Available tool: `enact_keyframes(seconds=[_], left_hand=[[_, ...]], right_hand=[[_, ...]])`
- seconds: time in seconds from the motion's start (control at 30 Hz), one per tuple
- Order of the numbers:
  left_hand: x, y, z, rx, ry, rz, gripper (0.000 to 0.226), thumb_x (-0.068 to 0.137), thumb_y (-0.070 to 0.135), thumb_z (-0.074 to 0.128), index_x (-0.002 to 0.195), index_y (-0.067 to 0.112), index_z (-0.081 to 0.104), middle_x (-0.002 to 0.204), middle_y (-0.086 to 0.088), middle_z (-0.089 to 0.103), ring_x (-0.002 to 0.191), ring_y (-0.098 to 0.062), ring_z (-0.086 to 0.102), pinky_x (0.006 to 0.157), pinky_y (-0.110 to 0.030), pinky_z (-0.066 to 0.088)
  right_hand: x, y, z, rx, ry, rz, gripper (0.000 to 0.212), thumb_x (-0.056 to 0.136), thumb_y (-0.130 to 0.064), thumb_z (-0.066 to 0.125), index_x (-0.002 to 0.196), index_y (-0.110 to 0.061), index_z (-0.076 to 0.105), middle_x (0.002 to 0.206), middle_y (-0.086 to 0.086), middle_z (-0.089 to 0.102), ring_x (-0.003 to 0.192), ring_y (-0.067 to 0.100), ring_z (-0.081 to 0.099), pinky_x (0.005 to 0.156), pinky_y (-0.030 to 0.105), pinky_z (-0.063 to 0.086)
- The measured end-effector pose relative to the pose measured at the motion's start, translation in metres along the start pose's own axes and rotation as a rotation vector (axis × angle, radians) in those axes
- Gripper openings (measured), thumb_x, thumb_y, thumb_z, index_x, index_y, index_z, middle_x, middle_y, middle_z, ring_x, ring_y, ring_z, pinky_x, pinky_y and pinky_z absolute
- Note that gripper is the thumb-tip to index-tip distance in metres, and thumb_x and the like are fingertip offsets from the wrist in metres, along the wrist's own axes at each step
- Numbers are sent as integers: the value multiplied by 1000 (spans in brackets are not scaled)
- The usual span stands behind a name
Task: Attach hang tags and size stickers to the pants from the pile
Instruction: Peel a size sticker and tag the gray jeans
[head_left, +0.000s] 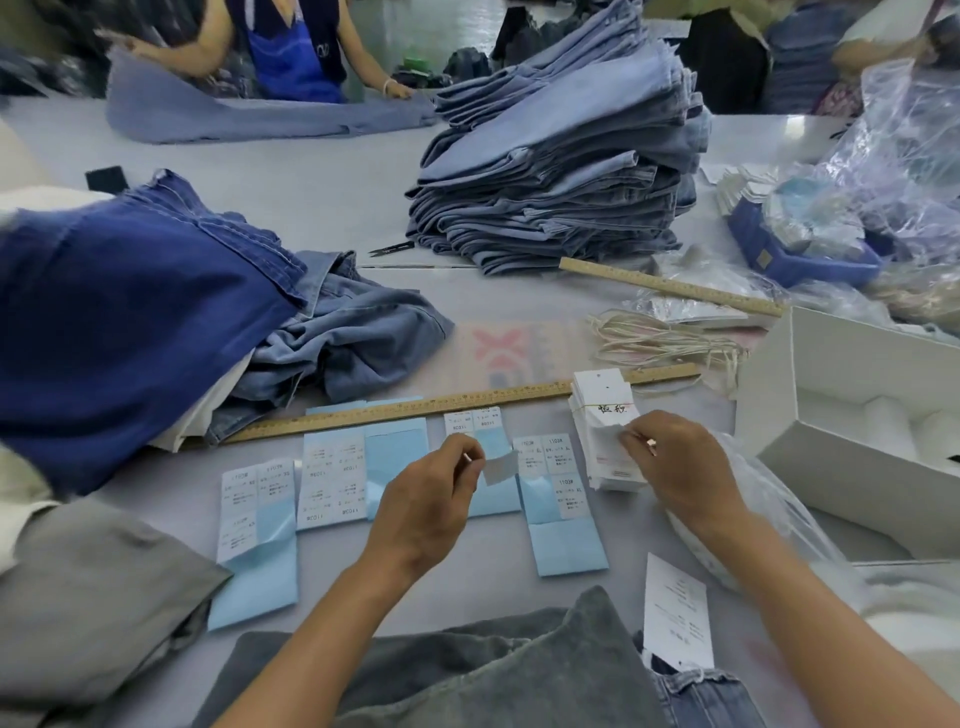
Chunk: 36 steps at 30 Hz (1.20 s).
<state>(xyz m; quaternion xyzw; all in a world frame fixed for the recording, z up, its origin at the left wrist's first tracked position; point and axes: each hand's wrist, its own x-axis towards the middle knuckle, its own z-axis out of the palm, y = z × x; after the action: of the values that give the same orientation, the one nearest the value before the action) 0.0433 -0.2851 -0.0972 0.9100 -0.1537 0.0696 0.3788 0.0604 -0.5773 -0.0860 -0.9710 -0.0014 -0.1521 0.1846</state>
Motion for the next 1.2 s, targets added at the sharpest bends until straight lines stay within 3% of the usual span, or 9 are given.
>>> enact_keyframes(seconds=[0.13, 0.23, 0.33, 0.63, 0.73, 0.87, 1.03, 1.13, 1.2], left_hand=[[-7, 3, -12, 30, -15, -26, 5, 105, 26, 54, 106, 21, 57, 80, 6, 66, 66, -18, 60, 60, -39, 53], [-10, 8, -13, 32, -31, -9, 7, 105, 26, 54, 106, 20, 57, 81, 6, 66, 68, -18, 61, 63, -38, 54], [-14, 9, -12, 12, -41, 17, 6, 105, 26, 54, 105, 21, 56, 79, 8, 64, 67, -16, 61, 62, -33, 54], [-31, -2, -13, -21, -69, 39, 6, 105, 26, 55, 107, 20, 57, 86, 4, 69, 72, -19, 63, 68, -41, 57], [-32, -3, -16, -21, -56, 41, 6, 104, 26, 55, 107, 21, 56, 85, 6, 69, 71, -18, 63, 67, -43, 57], [-32, -3, -23, -20, -39, 38, 4, 104, 26, 55, 106, 22, 56, 80, 9, 66, 68, -19, 62, 65, -44, 57], [-37, 3, -33, -37, -31, 60, 4, 104, 25, 56, 106, 21, 57, 80, 8, 65, 68, -18, 62, 65, -44, 57], [-43, 4, -43, -67, -4, 81, 4, 104, 24, 57, 106, 21, 57, 79, 7, 66, 66, -18, 62, 63, -44, 57], [-49, 1, -51, -79, 15, 95, 3, 103, 24, 58, 105, 22, 57, 79, 7, 67, 66, -18, 62, 62, -45, 56]], right_hand=[[0, -6, -2, -31, 80, -4, 32, 82, -14, 82, 65, -6, 55, 68, 8, 58, 65, 29, 51, 57, 35, 36], [0, -2, 7, -22, -57, 19, 34, 80, -18, 84, 68, -9, 53, 73, 7, 56, 75, 32, 53, 62, 34, 34], [-9, 3, 19, -36, -189, 9, 35, 82, -28, 83, 73, -9, 55, 78, 0, 55, 78, 24, 49, 62, 34, 33], [-16, 13, -8, 106, -289, -36, 4, 86, -5, 78, 88, -2, 76, 91, 7, 74, 86, 27, 68, 82, 43, 53], [-11, 16, -15, 64, -272, -17, 7, 91, -7, 73, 95, -3, 78, 99, 6, 76, 90, 26, 68, 86, 43, 52], [5, 16, -20, 57, -256, 105, 15, 99, -10, 62, 100, -6, 77, 96, 5, 73, 89, 23, 64, 78, 31, 41], [8, -6, -38, 83, -26, 207, 19, 101, -11, 57, 100, -2, 74, 97, 16, 72, 82, 24, 55, 69, 30, 34], [-23, -44, -60, 84, 95, 96, 14, 98, -8, 62, 99, -5, 75, 90, 11, 72, 77, 29, 62, 61, 23, 32], [-71, -77, -75, 21, 127, -80, 7, 95, -6, 67, 95, -8, 74, 87, 6, 74, 73, 29, 68, 63, 25, 43]])
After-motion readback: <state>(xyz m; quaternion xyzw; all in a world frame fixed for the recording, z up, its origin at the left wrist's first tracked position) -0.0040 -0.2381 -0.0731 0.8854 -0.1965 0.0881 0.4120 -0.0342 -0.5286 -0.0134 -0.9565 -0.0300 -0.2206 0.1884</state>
